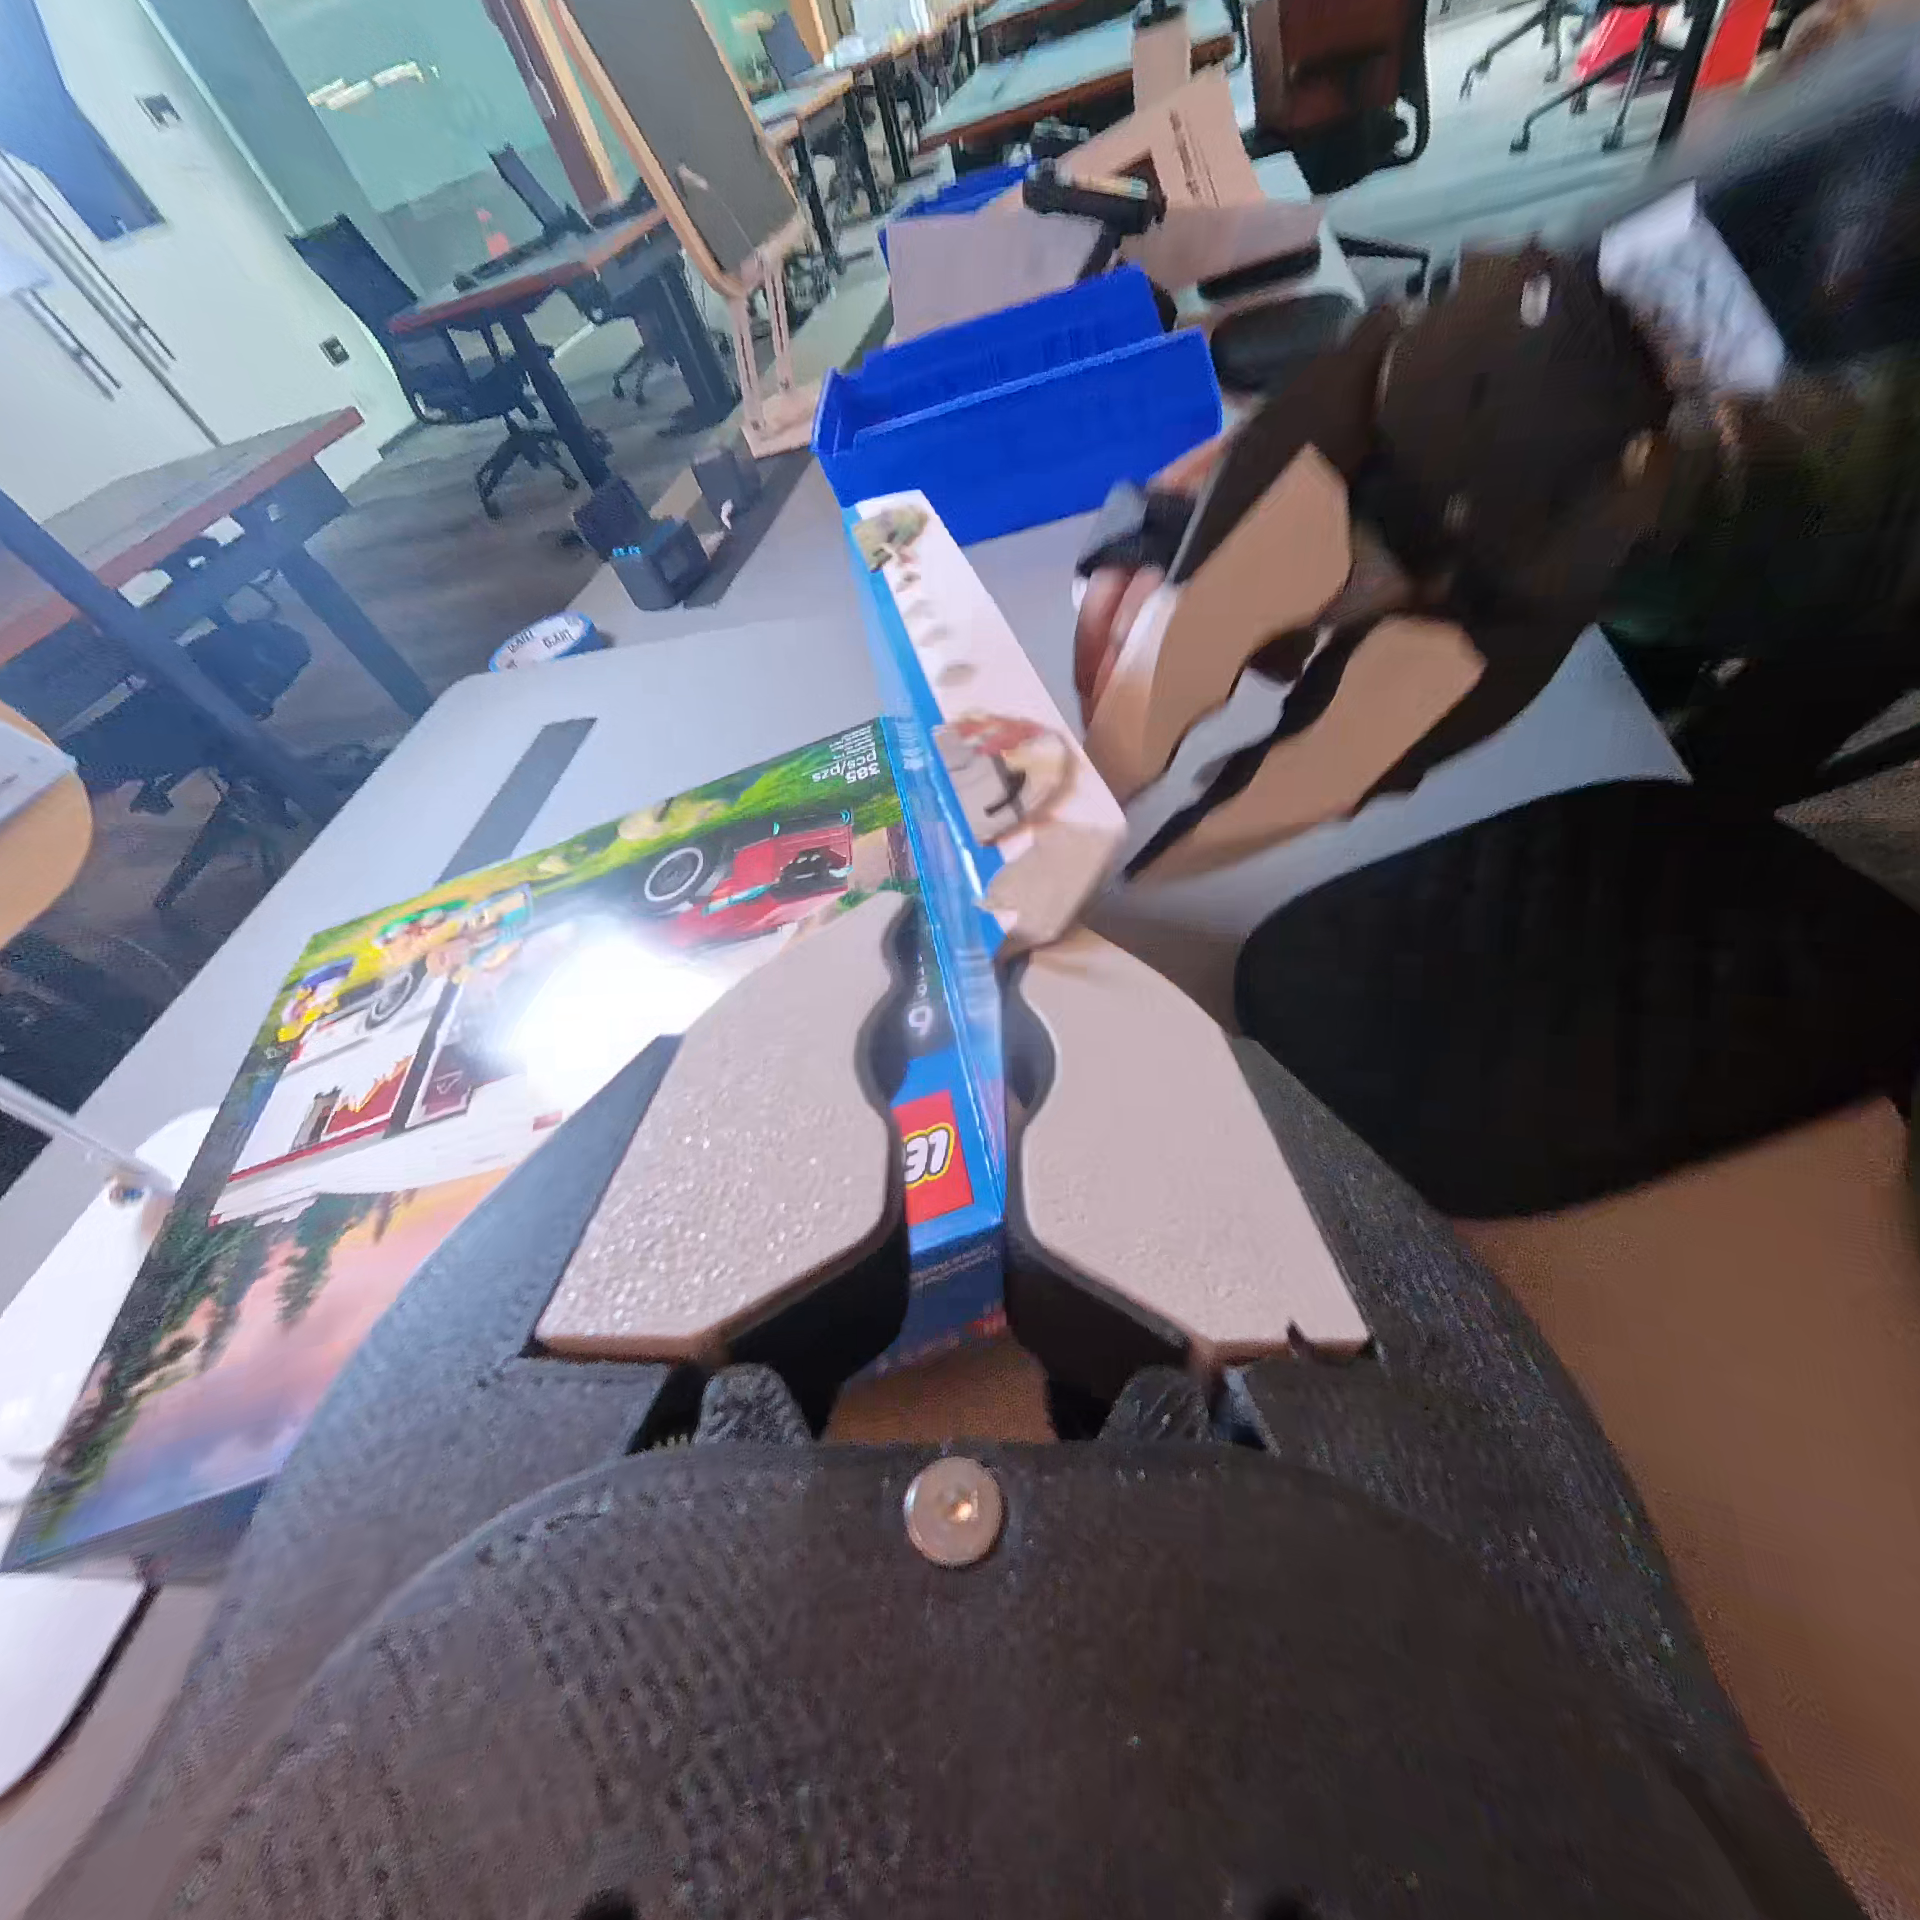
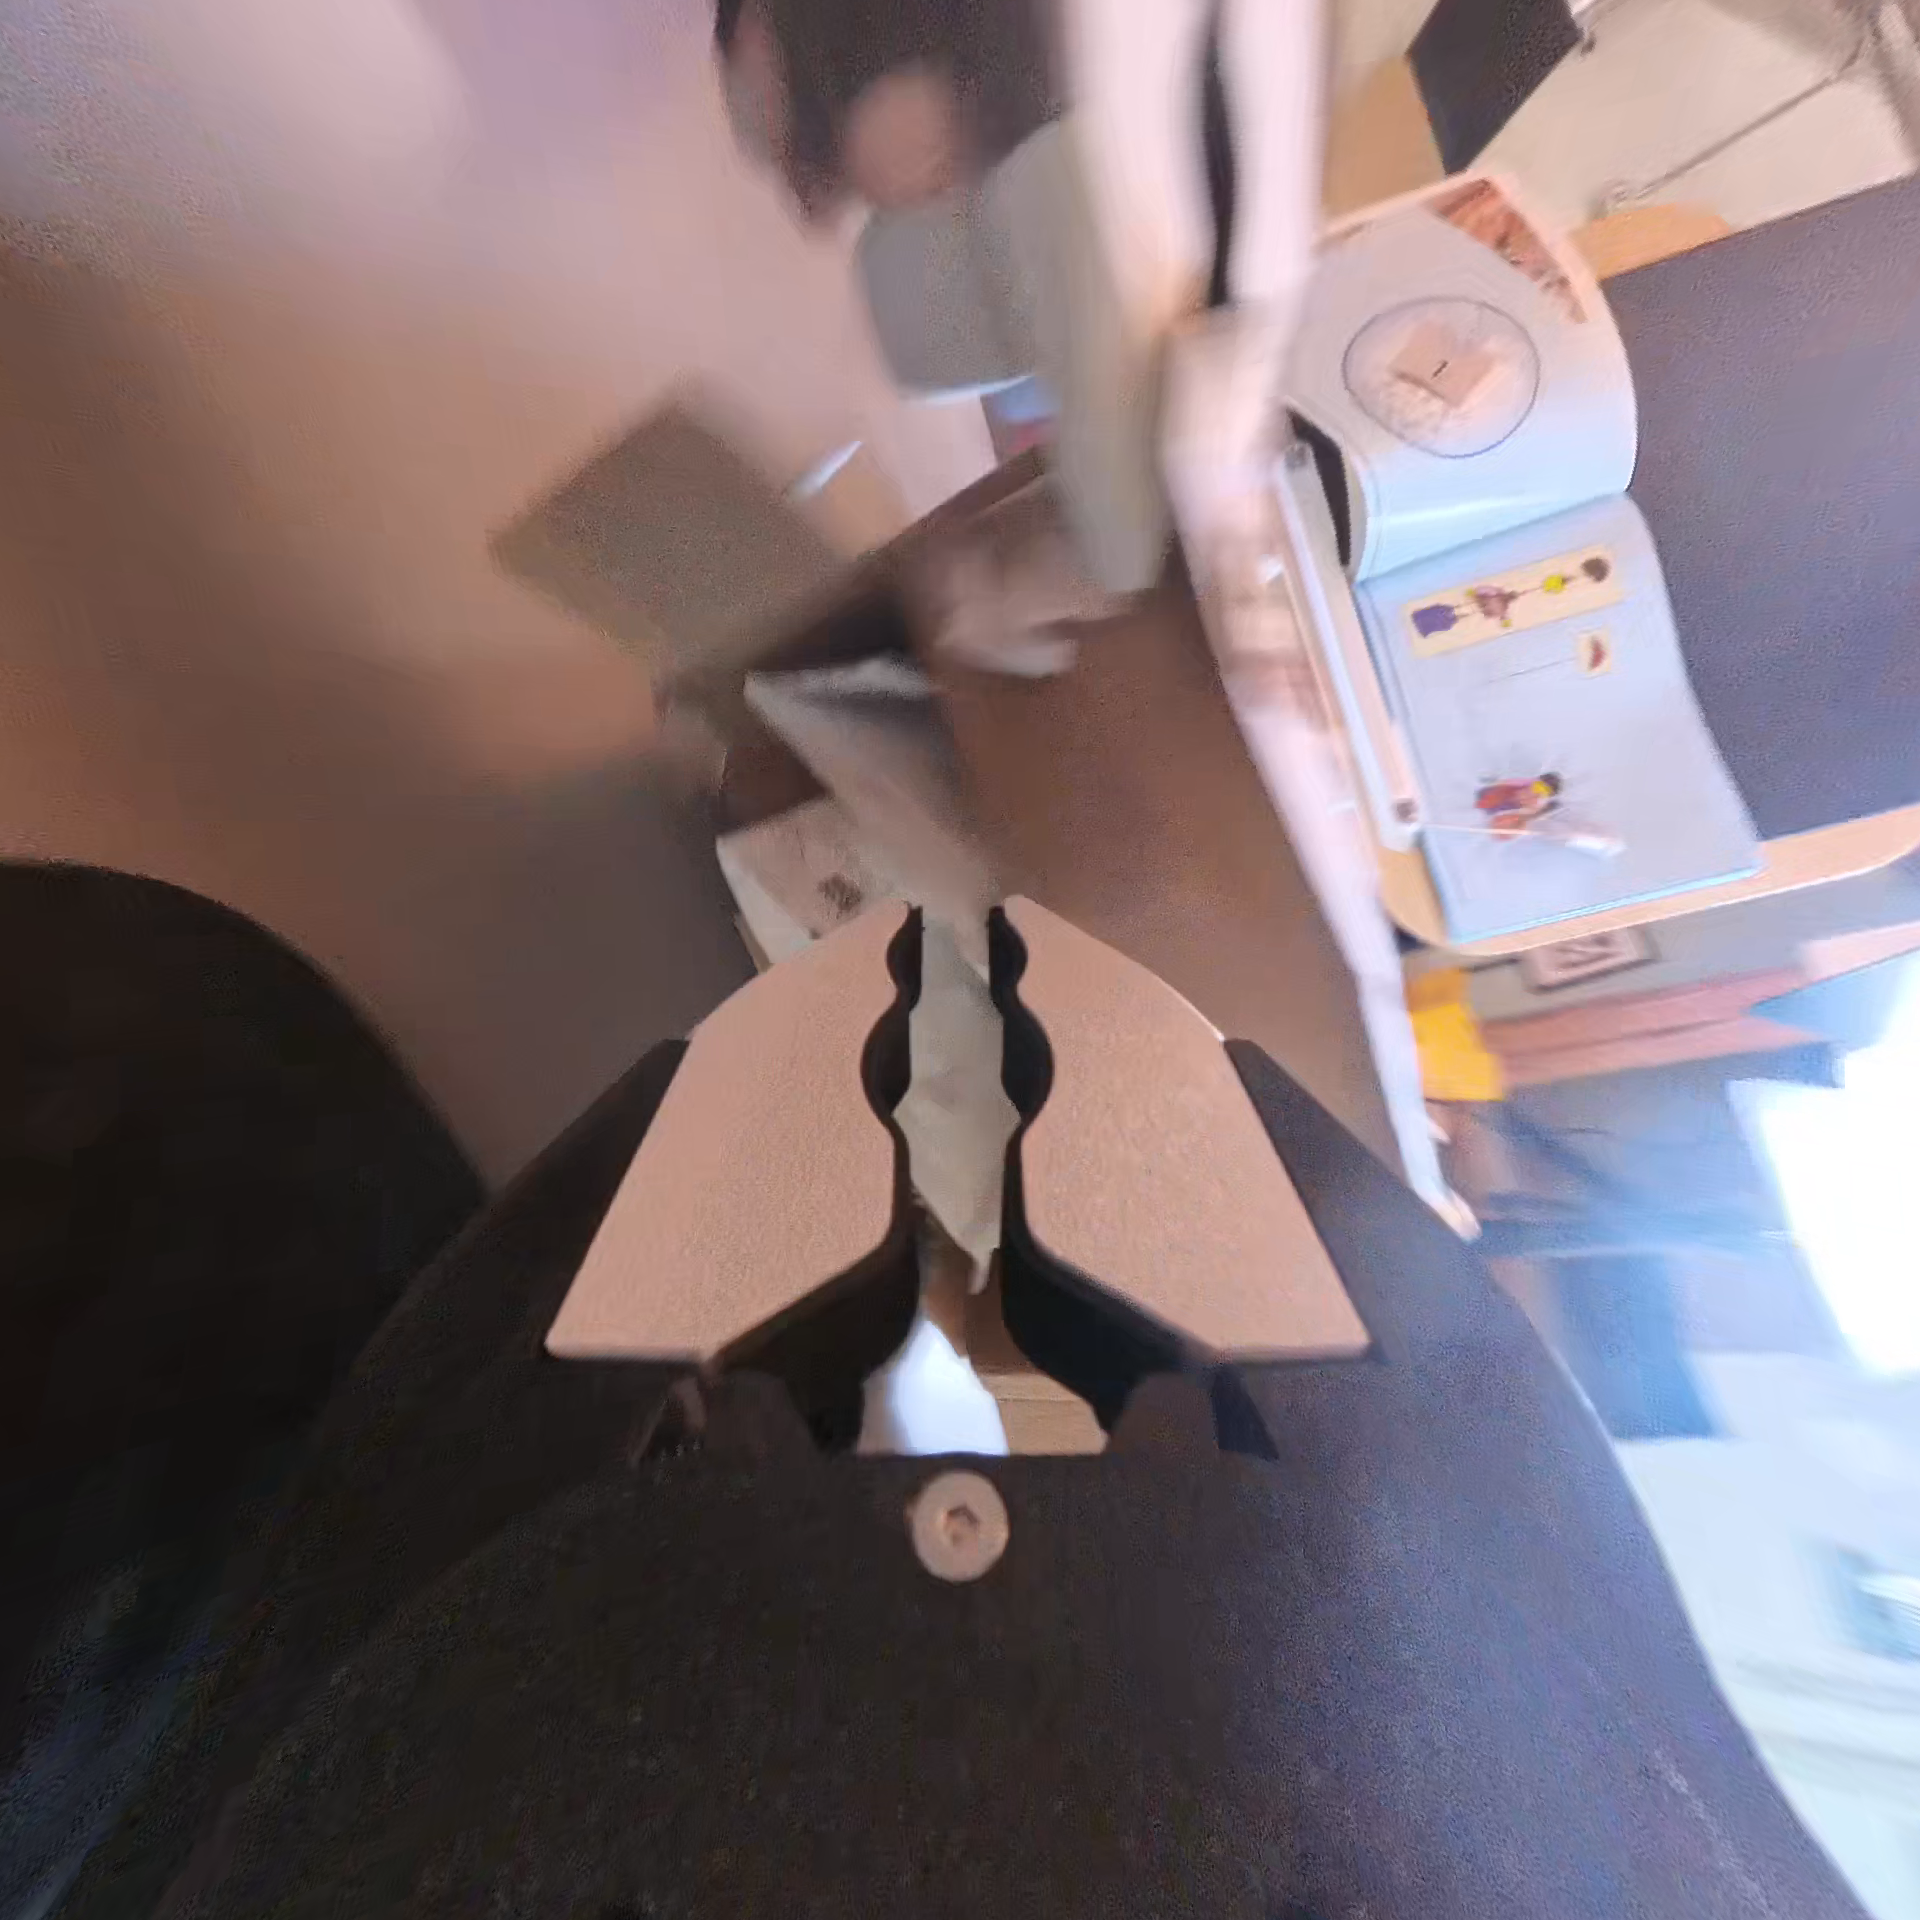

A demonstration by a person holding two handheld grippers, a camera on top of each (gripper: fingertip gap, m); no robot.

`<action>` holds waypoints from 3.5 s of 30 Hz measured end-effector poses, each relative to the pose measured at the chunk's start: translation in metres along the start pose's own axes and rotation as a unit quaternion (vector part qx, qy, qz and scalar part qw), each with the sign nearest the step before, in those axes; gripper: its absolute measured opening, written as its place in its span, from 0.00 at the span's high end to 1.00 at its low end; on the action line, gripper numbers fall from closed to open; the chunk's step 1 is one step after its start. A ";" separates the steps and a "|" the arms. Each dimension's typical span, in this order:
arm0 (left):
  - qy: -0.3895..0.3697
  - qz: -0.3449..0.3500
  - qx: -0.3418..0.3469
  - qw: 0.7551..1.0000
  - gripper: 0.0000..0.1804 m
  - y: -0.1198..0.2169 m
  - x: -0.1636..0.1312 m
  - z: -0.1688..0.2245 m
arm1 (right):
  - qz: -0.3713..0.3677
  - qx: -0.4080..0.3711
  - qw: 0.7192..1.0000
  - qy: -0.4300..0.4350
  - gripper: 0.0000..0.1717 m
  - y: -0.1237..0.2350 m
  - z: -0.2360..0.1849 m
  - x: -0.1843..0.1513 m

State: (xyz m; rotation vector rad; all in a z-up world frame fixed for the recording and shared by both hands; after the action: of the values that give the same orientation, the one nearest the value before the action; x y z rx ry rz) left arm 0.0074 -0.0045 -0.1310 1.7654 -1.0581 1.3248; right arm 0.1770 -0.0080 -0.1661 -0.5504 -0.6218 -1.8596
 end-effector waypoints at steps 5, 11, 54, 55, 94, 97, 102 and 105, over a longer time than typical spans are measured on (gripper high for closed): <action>-0.003 -0.033 0.010 0.999 0.73 0.041 -0.002 0.005 | 0.092 -0.026 0.973 -0.212 0.88 0.054 0.005 0.007; -0.092 -0.142 0.236 0.957 0.74 0.148 0.010 -0.109 | 0.085 -0.144 0.943 -0.287 0.84 0.094 0.019 -0.018; -0.134 -0.445 0.115 0.878 0.99 0.247 0.025 -0.222 | -0.035 -0.268 0.885 -0.380 0.70 0.123 0.045 -0.041; -0.157 -0.427 0.119 0.883 0.99 0.232 0.034 -0.197 | -0.019 -0.253 0.889 -0.381 0.69 0.119 0.043 -0.035; -0.308 -0.159 -0.063 0.936 0.71 -0.029 -0.024 0.080 | 0.198 -0.098 0.821 -0.526 0.99 0.194 0.034 0.007; -0.448 -0.150 -0.012 0.881 0.85 -0.038 -0.036 0.074 | 0.220 -0.101 0.806 -0.540 0.99 0.207 0.035 0.007; -0.291 -0.098 0.055 0.950 0.94 -0.035 0.000 0.042 | 0.261 -0.083 0.782 -0.560 0.99 0.220 0.038 0.009; -0.164 -0.031 0.083 0.983 0.99 -0.027 0.024 0.018 | 0.272 -0.075 0.760 -0.586 0.99 0.219 0.033 0.007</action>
State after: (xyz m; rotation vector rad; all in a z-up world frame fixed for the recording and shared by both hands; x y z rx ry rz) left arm 0.0431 -0.0130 -0.1134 2.1782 -1.0800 1.1365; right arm 0.3823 -0.0601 -0.1014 -1.8386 -0.9527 -0.8252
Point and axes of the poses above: each gripper's, where its closed fingertips meet, y back along the fingers, x out of its top, z = x × y across the jaws, the point moved 8 cm from there along y, back along the fingers, and after that the axes turned 15 degrees about z, right-handed, at the moved point
